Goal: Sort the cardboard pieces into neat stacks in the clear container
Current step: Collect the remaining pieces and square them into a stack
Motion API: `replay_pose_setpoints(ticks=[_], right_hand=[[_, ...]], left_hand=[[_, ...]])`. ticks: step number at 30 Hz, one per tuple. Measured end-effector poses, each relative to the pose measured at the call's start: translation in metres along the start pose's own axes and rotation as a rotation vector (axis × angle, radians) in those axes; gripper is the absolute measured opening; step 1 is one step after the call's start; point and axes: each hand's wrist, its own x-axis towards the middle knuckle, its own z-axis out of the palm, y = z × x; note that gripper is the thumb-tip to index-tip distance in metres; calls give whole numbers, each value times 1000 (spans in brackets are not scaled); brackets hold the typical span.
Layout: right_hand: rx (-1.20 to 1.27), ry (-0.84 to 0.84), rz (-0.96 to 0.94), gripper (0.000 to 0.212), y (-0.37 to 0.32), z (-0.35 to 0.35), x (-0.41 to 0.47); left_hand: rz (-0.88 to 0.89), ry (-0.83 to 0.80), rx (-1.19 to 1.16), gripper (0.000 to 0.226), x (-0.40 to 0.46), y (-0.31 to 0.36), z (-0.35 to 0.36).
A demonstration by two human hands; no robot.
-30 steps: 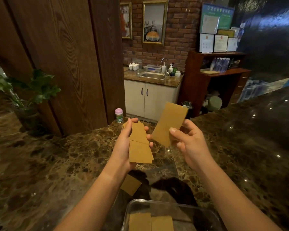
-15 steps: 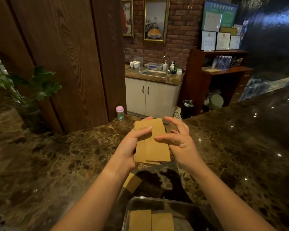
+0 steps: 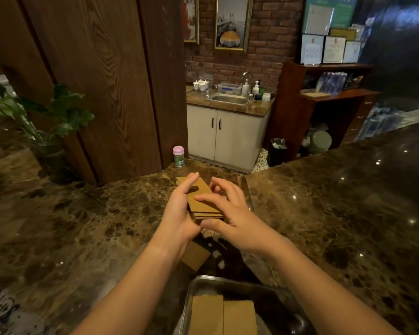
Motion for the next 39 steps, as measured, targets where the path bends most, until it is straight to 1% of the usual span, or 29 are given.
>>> replay_pose_setpoints(ticks=[1, 2, 3, 4, 6, 7, 9, 11, 12, 13, 15, 16, 17, 18, 19, 20, 22, 23, 25, 27, 29, 31, 32, 34, 36, 37, 39], right_hand=[[-28, -8, -21, 46, -1, 7, 6], [-36, -30, -31, 49, -1, 12, 12], [9, -60, -14, 54, -2, 19, 18], [92, -69, 35, 61, 0, 22, 23], [281, -73, 230, 75, 8, 28, 35], [264, -120, 340, 78, 14, 34, 42], [-7, -349, 493, 80, 22, 51, 57], [-251, -555, 546, 85, 22, 76, 66], [-325, -593, 564, 82, 21, 90, 70], [-385, -590, 574, 78, 20, 102, 73], [-477, -545, 584, 80, 21, 118, 77], [-475, -528, 601, 82, 22, 120, 81], [-425, -511, 625, 77, 22, 118, 83], [-324, -485, 648, 66, 23, 114, 84], [-156, -442, 686, 53, 26, 107, 85], [78, -376, 736, 42, 28, 99, 84], [591, -199, 788, 32, 22, 75, 77], [784, -114, 784, 29, 15, 63, 72], [1001, 3, 739, 26, 3, 43, 61], [1107, 72, 663, 27, -6, 27, 52], [1108, 133, 602, 28, -13, 11, 43], [1059, 187, 547, 25, -19, -3, 34], [1050, 227, 504, 24, -21, -9, 29], [1026, 350, 346, 27, -22, -21, 18], [883, 471, 163, 22, -21, -31, 4], [797, 496, 105, 23, -20, -35, -2], [606, 531, 83, 37, -15, -36, -8]], left_hand=[[32, 5, -8, 63, -2, 4, -8], [87, 10, -1, 54, -3, 10, -15], [155, 41, 11, 43, -6, 17, -27], [225, 90, 27, 36, -6, 24, -37], [345, 204, 28, 32, -10, 43, -61], [385, 252, 21, 33, -13, 52, -74], [416, 332, 12, 32, -19, 63, -98], [401, 361, -5, 30, -22, 65, -117], [388, 367, -13, 30, -22, 63, -124], [375, 375, -20, 31, -22, 61, -129], [364, 391, -27, 31, -20, 58, -135], [364, 393, -26, 31, -20, 56, -137], [366, 390, -20, 32, -20, 55, -138], [367, 388, -13, 33, -20, 53, -139], [367, 384, -3, 34, -19, 54, -138], [369, 380, 7, 35, -19, 53, -138], [363, 350, 37, 36, -18, 53, -129], [359, 319, 59, 37, -18, 52, -122], [330, 221, 93, 43, -16, 47, -103], [273, 124, 129, 49, -14, 41, -84], [203, 23, 162, 51, -11, 35, -63], [160, -51, 175, 52, -8, 29, -45], [149, -71, 177, 52, -7, 27, -37], [126, -71, 177, 51, -4, 24, -23], [93, -32, 192, 50, 0, 22, -13], [79, -20, 210, 50, 1, 20, -8], [62, -32, 240, 48, 3, 14, 0]])
